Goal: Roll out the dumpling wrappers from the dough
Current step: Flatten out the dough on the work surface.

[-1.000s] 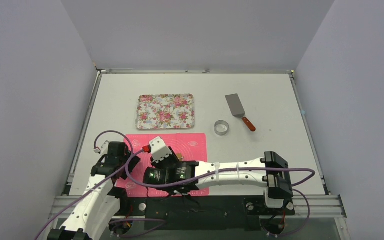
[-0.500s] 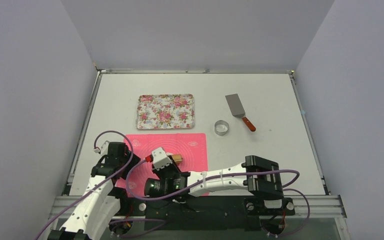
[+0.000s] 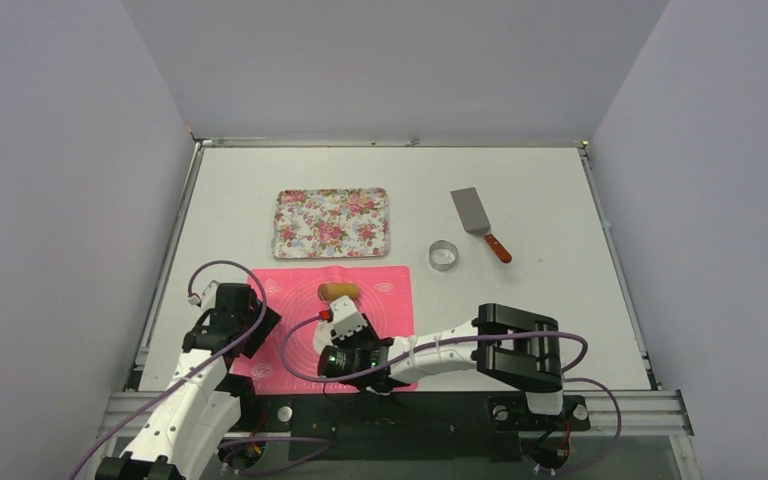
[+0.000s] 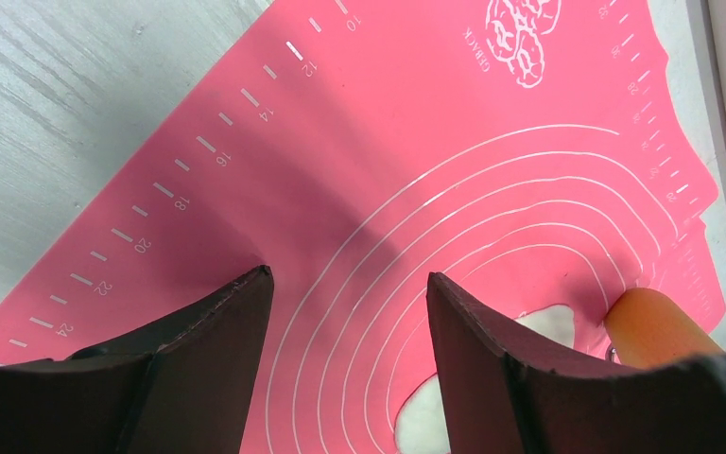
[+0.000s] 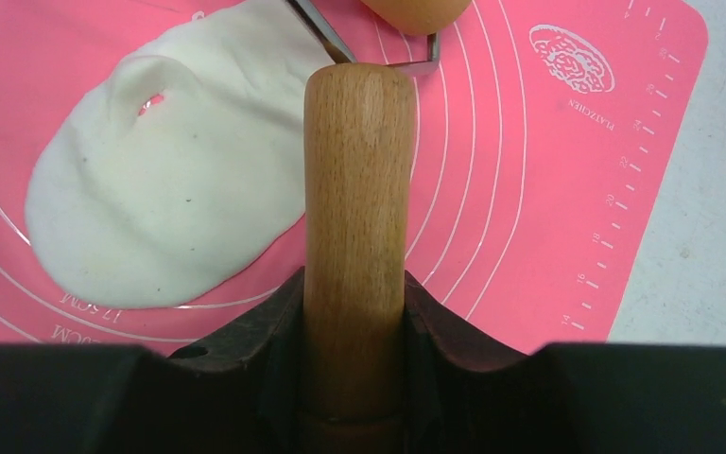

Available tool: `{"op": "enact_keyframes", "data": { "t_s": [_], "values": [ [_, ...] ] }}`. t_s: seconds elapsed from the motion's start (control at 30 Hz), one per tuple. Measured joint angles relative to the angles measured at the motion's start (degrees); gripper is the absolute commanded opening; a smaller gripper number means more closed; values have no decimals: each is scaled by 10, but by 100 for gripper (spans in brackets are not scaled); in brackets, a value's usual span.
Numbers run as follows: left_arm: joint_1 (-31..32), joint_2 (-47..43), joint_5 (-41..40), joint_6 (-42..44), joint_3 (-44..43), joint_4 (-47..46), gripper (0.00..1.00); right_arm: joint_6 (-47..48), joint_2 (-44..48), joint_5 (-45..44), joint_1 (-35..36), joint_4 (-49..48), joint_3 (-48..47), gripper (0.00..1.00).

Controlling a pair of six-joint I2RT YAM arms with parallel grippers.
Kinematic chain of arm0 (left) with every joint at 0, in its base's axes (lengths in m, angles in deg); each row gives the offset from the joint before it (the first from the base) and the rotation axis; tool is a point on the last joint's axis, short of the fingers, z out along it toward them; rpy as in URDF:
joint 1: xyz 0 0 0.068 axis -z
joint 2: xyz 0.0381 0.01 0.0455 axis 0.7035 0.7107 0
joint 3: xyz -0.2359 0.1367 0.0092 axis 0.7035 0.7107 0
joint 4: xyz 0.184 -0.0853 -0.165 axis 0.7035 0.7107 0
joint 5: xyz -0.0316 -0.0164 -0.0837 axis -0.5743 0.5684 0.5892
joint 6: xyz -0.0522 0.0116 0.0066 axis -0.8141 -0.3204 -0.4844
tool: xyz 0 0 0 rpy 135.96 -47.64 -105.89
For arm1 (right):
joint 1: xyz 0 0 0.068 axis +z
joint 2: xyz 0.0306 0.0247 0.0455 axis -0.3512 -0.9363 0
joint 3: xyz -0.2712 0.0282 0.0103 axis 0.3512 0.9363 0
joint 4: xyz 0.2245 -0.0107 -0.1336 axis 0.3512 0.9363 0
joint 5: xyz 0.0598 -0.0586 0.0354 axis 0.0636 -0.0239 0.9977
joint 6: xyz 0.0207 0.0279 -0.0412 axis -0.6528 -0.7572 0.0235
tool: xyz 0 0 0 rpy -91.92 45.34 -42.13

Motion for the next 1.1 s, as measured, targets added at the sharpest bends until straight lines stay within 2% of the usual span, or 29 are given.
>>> {"op": "enact_keyframes", "data": {
  "t_s": [0.27,0.53,0.8,0.97,1.1],
  "values": [
    [0,-2,1,1,0,-1,60,62,23,75,-48,43,-33,0],
    [-1,-16,9,6,0,1,60,119,121,90,-69,120,-116,0],
    [-1,-32,13,27,-10,5,60,69,212,-5,-88,224,-114,0],
    [-1,-33,20,47,-49,-2,60,24,219,-64,-103,299,-71,0],
    [-1,-31,40,67,-73,-16,60,51,219,-64,-99,322,-58,0]
  ]
}}
